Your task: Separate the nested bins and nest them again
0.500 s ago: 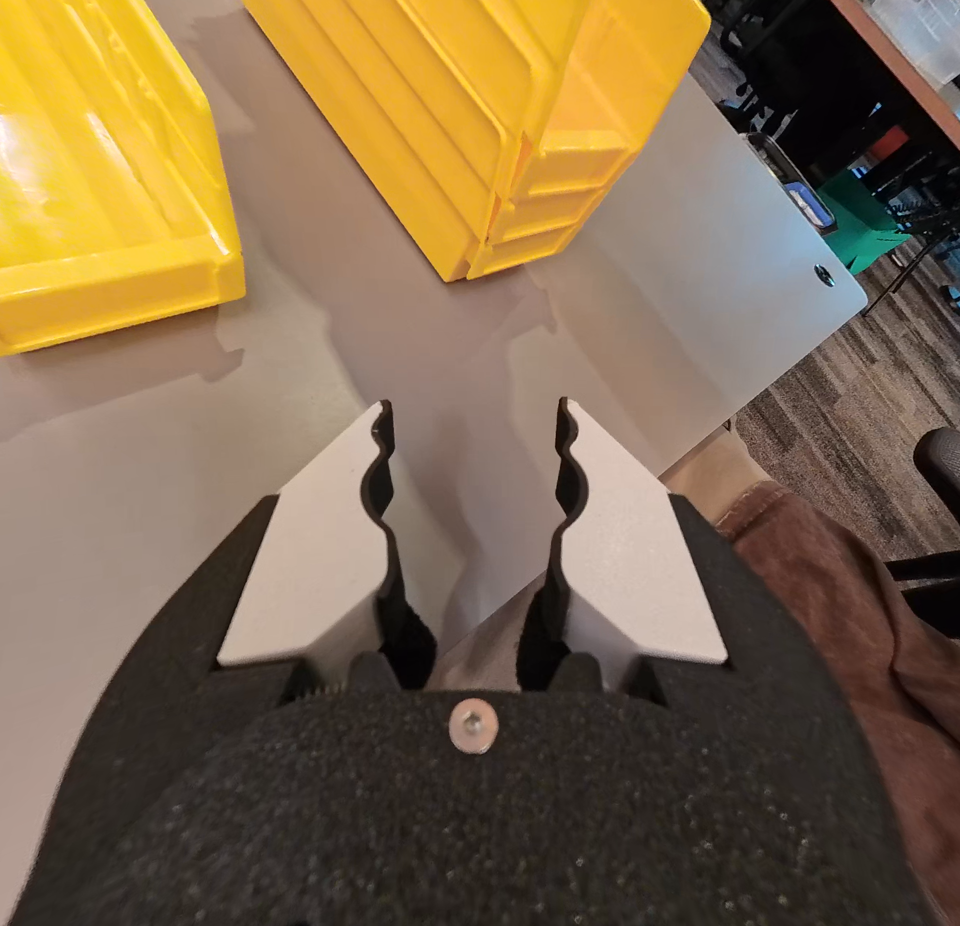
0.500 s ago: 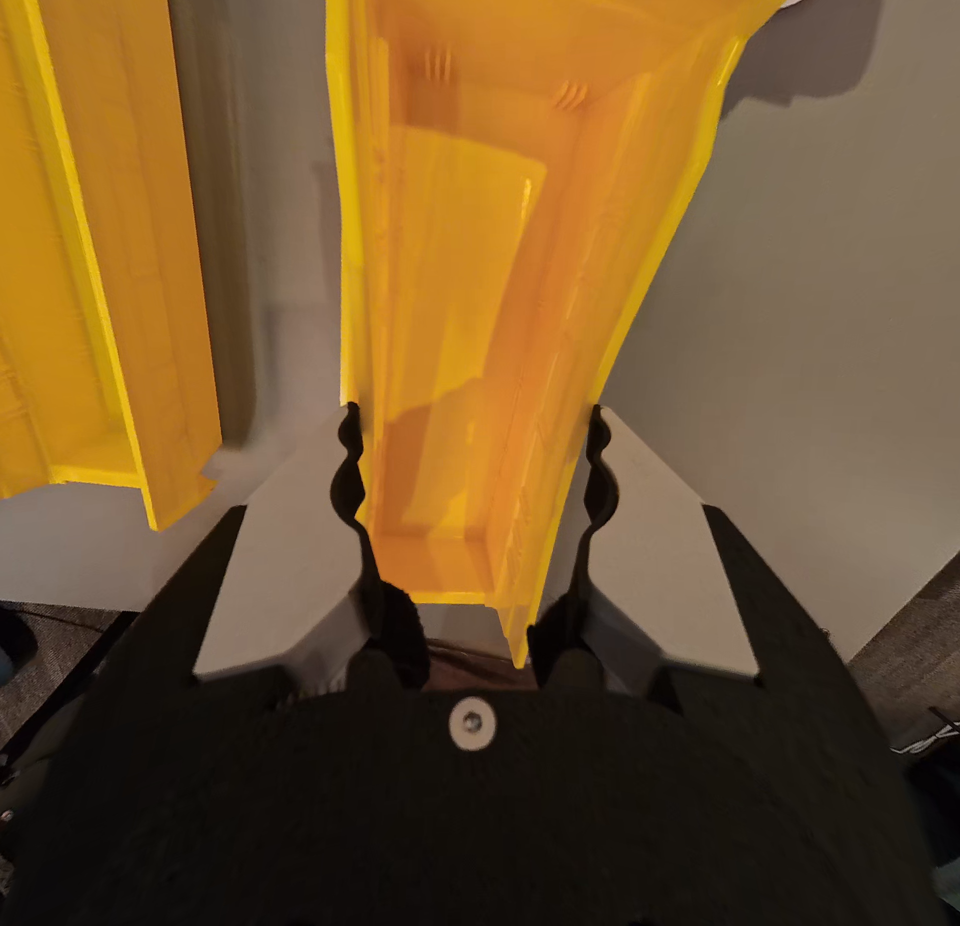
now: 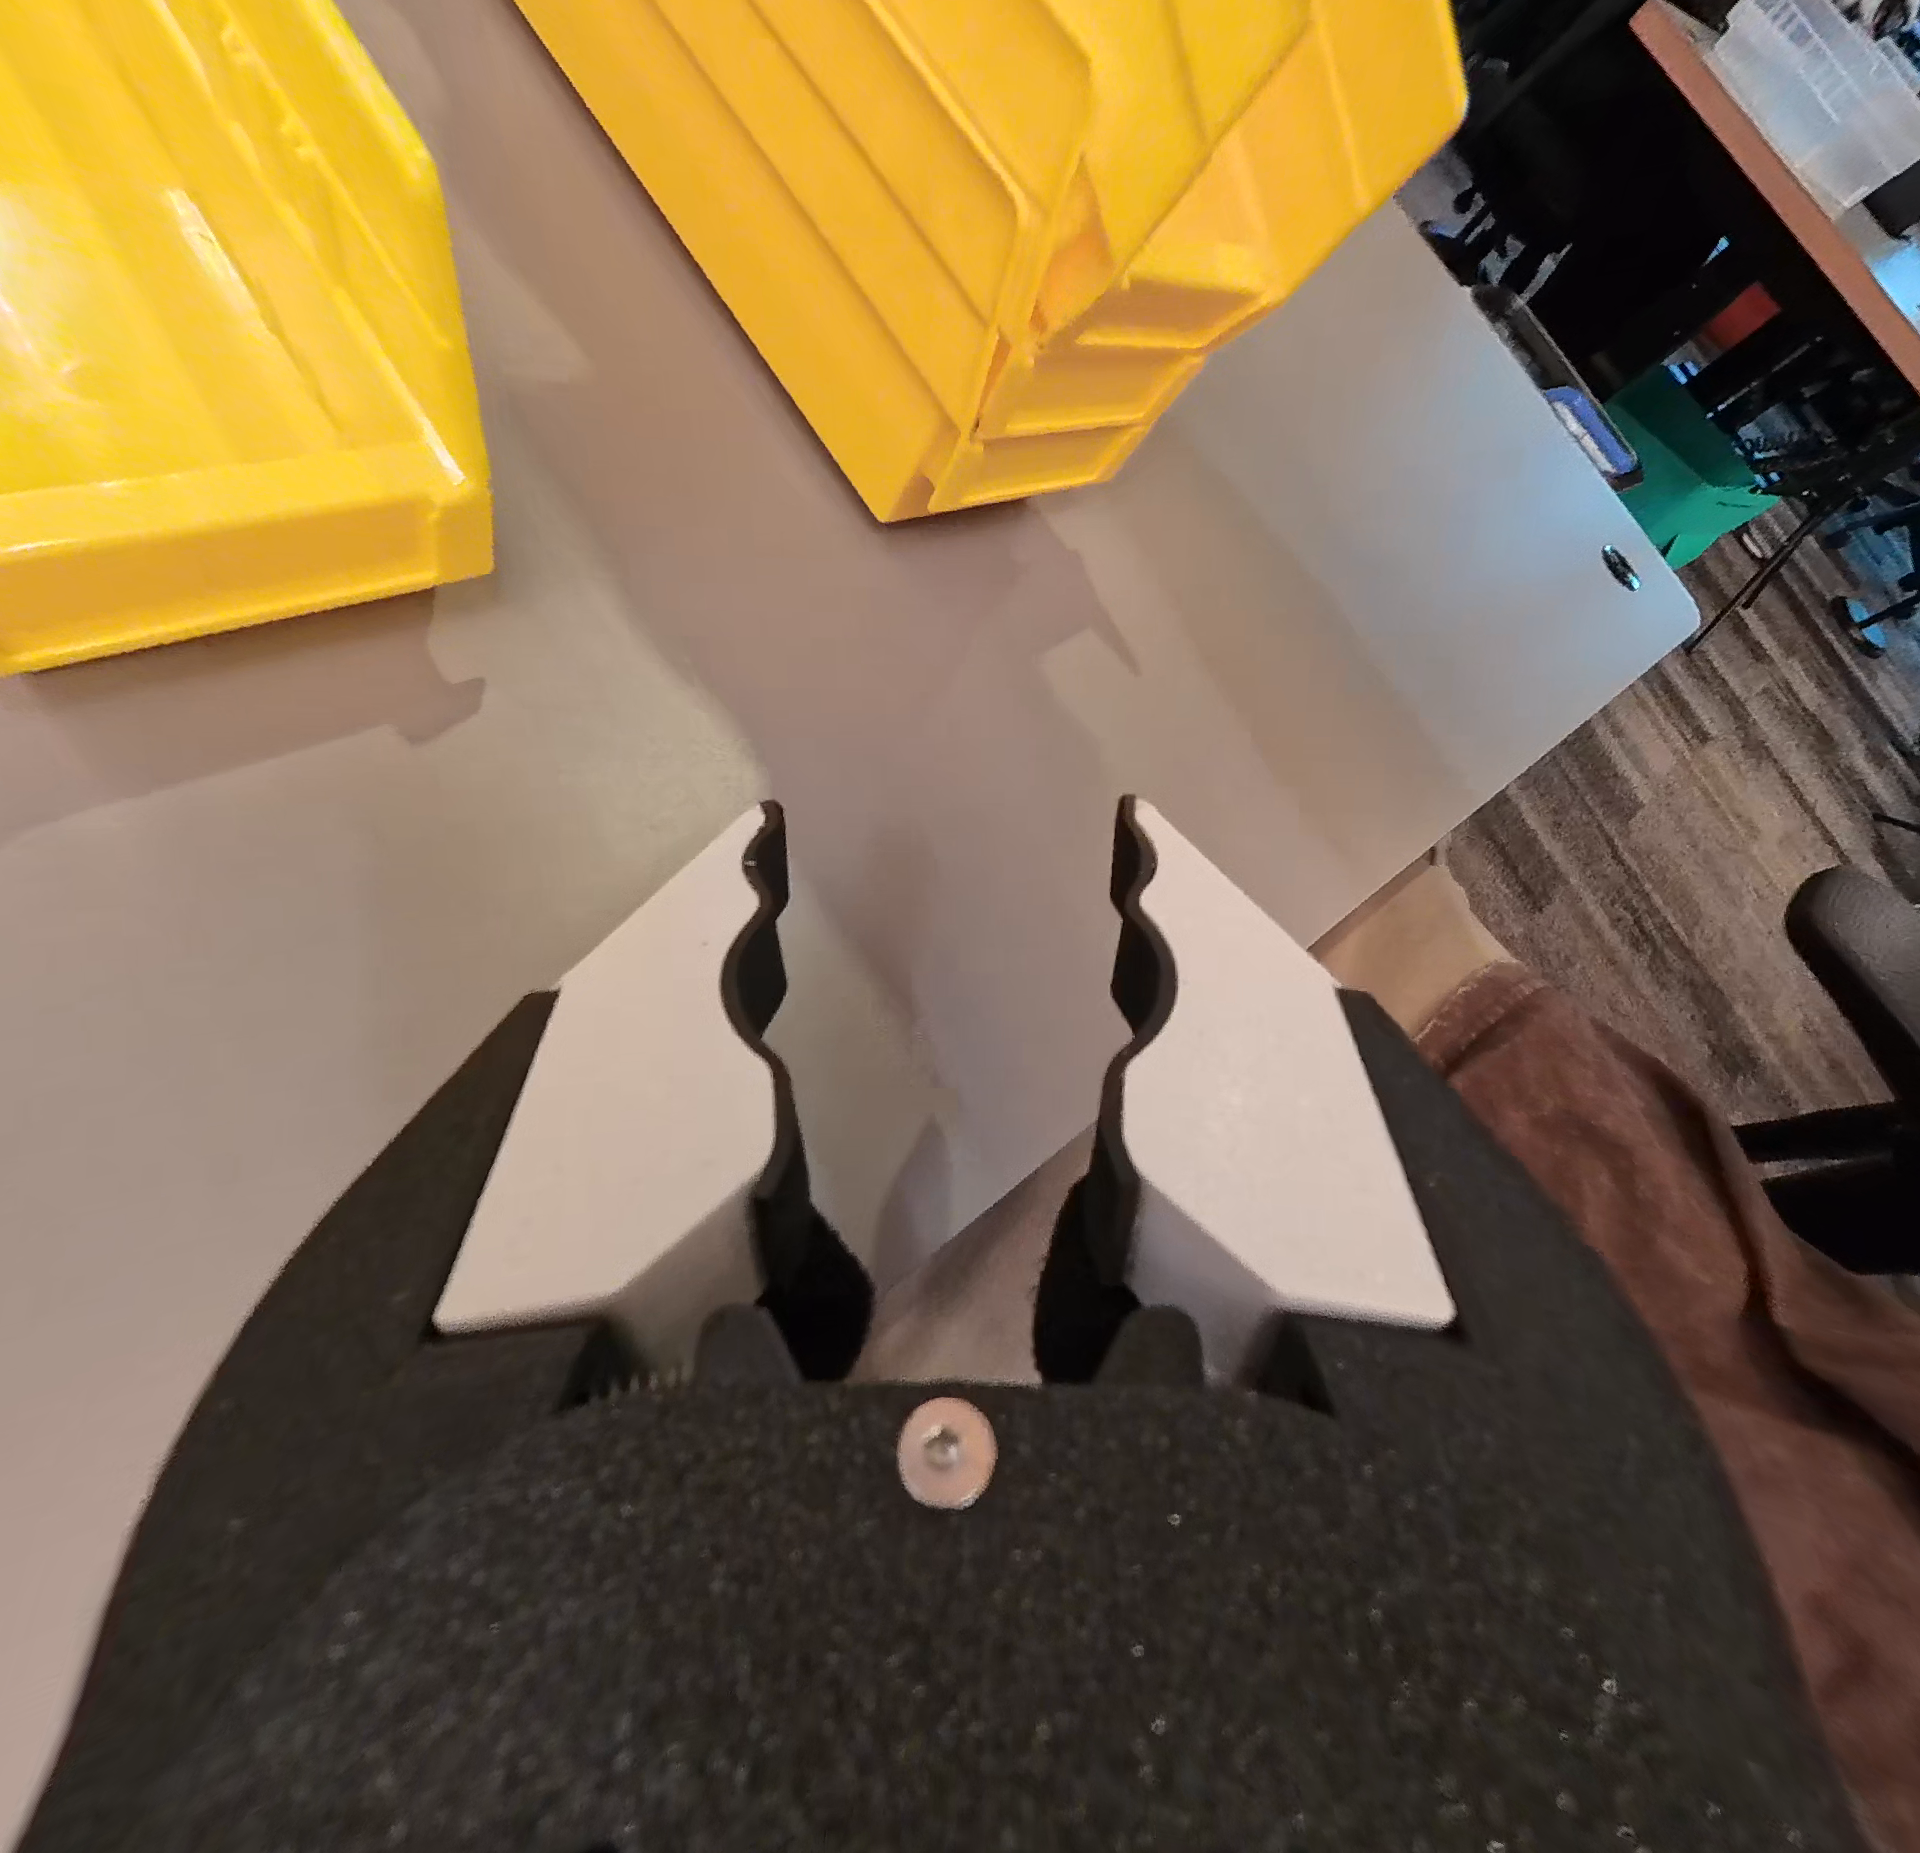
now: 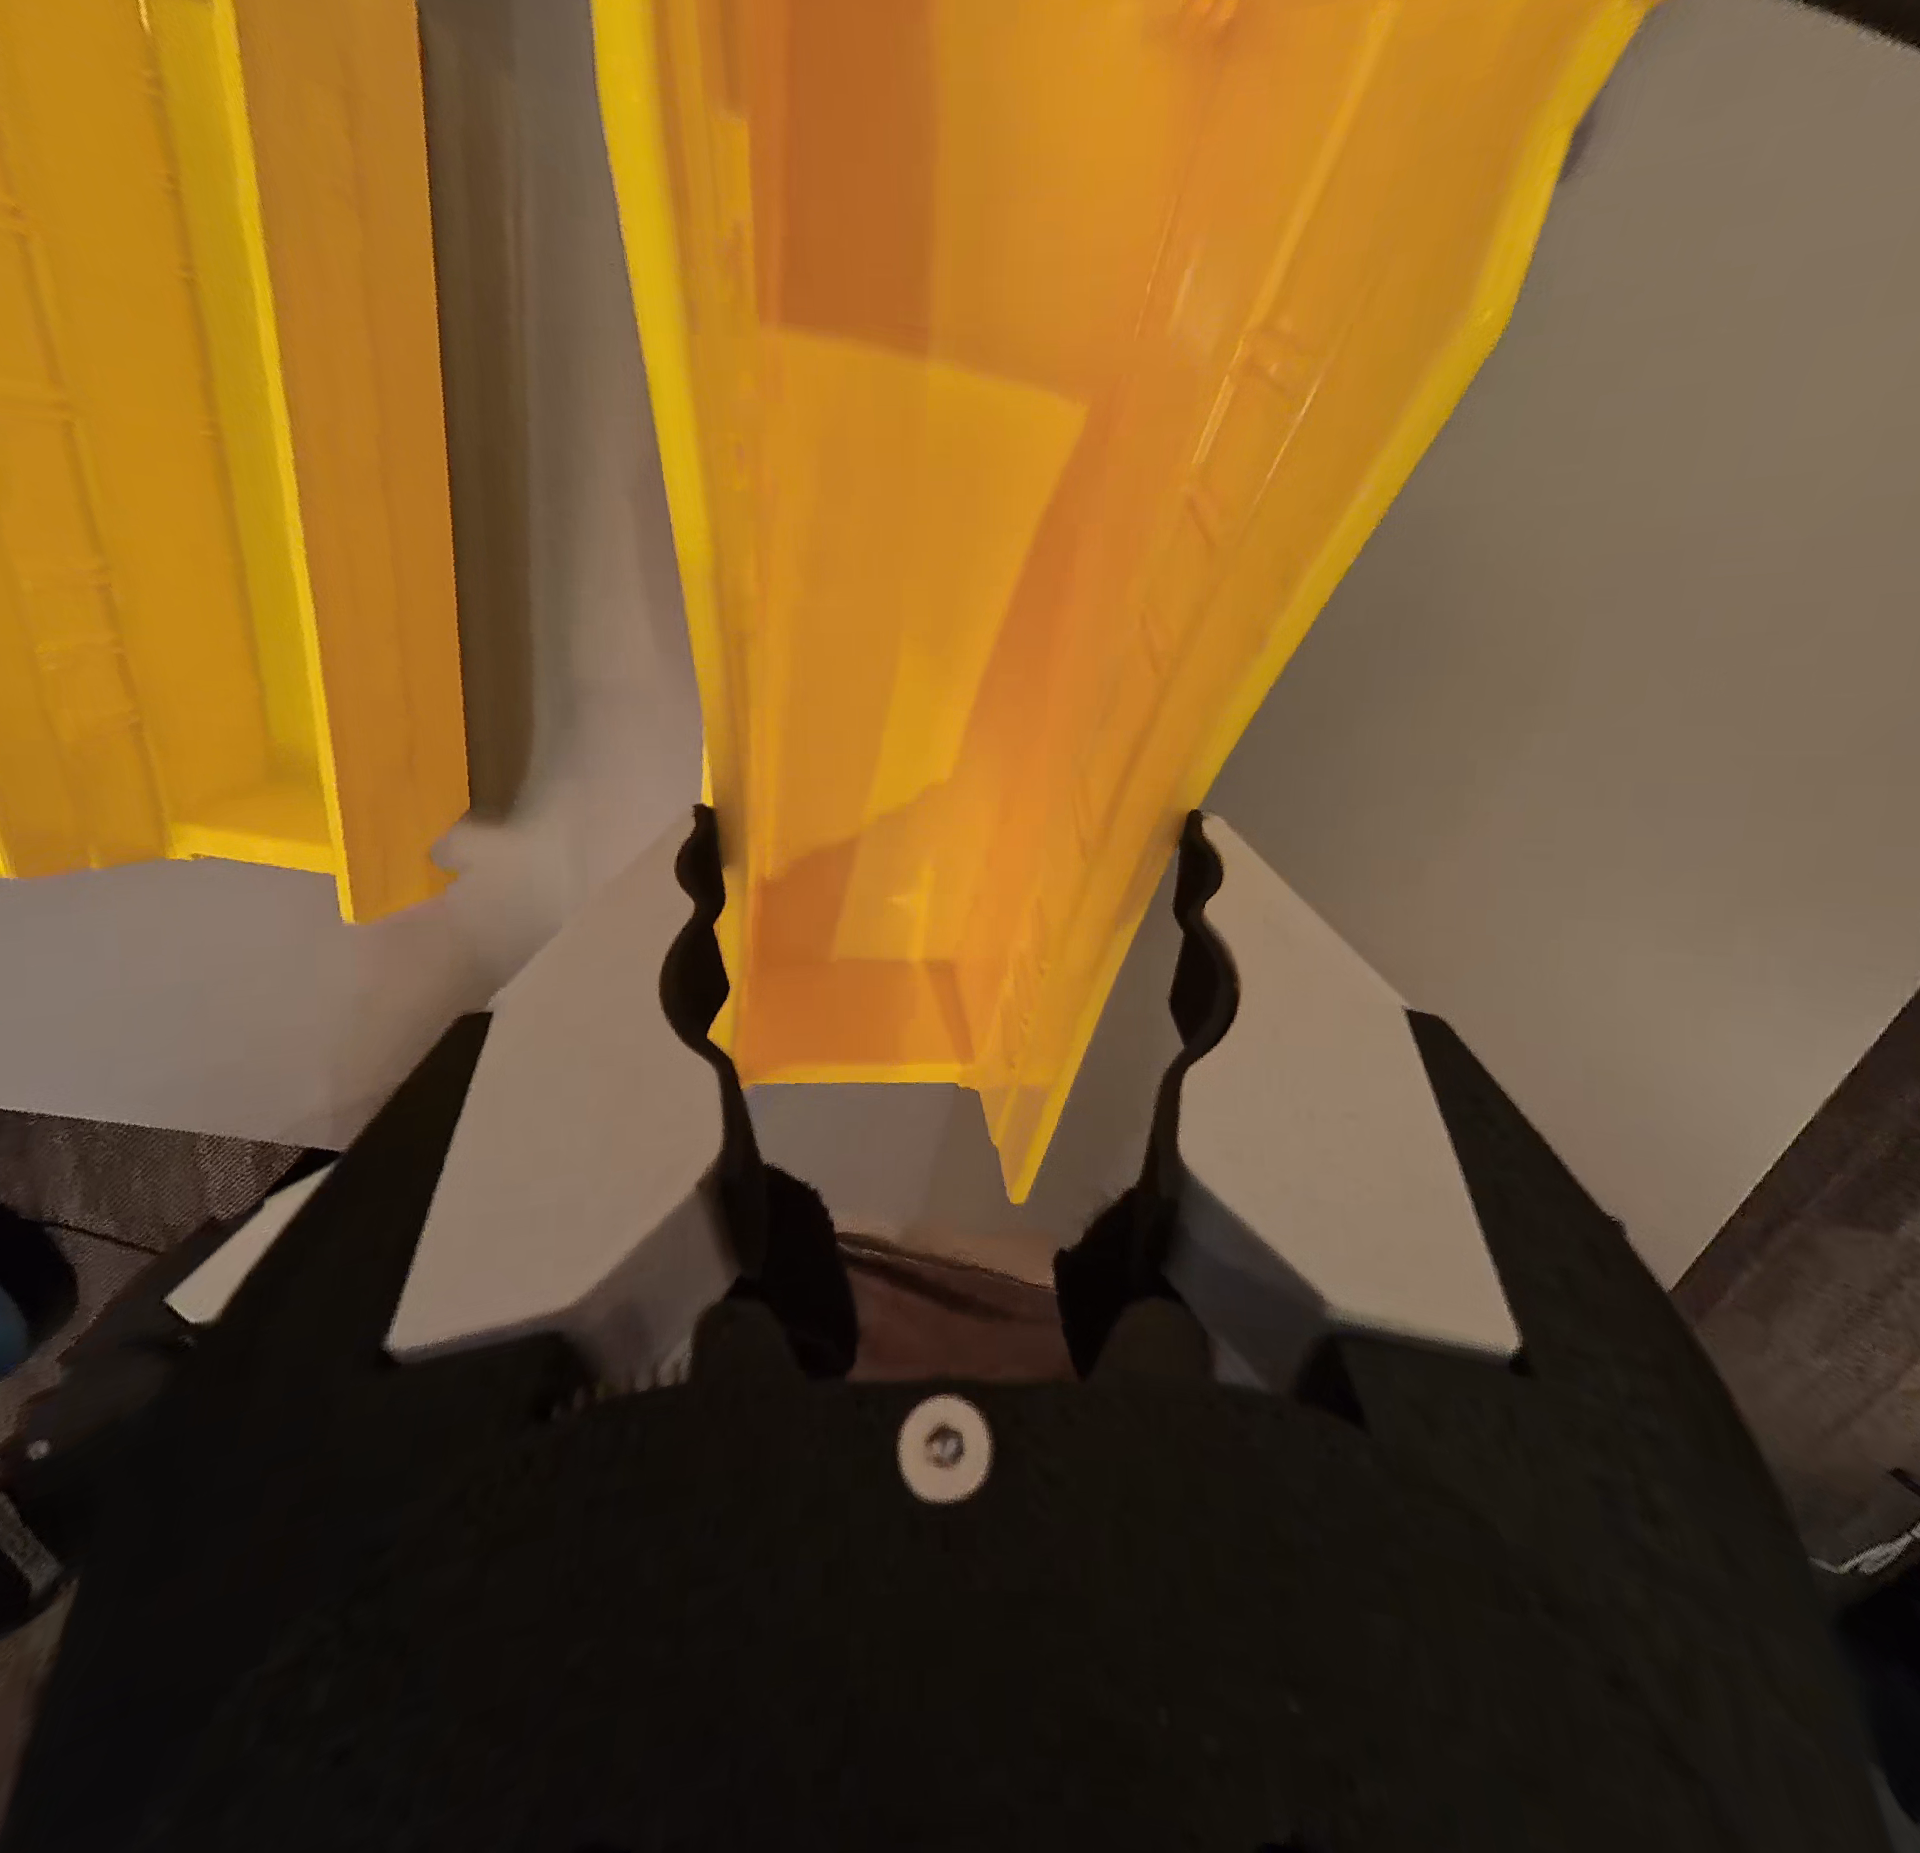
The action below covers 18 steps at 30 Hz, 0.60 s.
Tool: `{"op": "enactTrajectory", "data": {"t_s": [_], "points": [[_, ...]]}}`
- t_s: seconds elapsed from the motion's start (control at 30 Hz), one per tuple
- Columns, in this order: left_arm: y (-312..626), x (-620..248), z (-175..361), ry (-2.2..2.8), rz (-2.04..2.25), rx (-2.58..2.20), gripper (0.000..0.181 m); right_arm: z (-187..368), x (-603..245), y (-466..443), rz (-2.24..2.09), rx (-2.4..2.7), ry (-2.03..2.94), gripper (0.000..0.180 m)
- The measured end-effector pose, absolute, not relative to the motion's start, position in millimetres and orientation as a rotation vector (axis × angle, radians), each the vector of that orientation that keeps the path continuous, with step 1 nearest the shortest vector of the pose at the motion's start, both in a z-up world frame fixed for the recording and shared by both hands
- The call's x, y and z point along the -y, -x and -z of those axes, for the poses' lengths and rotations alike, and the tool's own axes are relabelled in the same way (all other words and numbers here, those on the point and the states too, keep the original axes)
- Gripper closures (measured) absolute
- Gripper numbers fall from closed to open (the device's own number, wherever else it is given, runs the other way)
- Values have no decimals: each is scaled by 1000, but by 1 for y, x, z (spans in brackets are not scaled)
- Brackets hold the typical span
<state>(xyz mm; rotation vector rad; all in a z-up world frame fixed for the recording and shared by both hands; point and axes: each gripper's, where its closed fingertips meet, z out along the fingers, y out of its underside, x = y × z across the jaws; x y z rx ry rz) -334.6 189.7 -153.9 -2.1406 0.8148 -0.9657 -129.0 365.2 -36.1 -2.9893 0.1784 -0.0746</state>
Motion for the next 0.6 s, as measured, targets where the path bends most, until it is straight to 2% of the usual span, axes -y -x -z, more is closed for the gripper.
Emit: {"op": "enactTrajectory", "data": {"t_s": [0.43,0.6], "points": [[332,-182,158,2155,933,-841,120,-33,-320,123,12,-30,2793,89],[334,-182,159,2160,931,-832,120,-64,-299,93,41,-37,2760,89]]}}
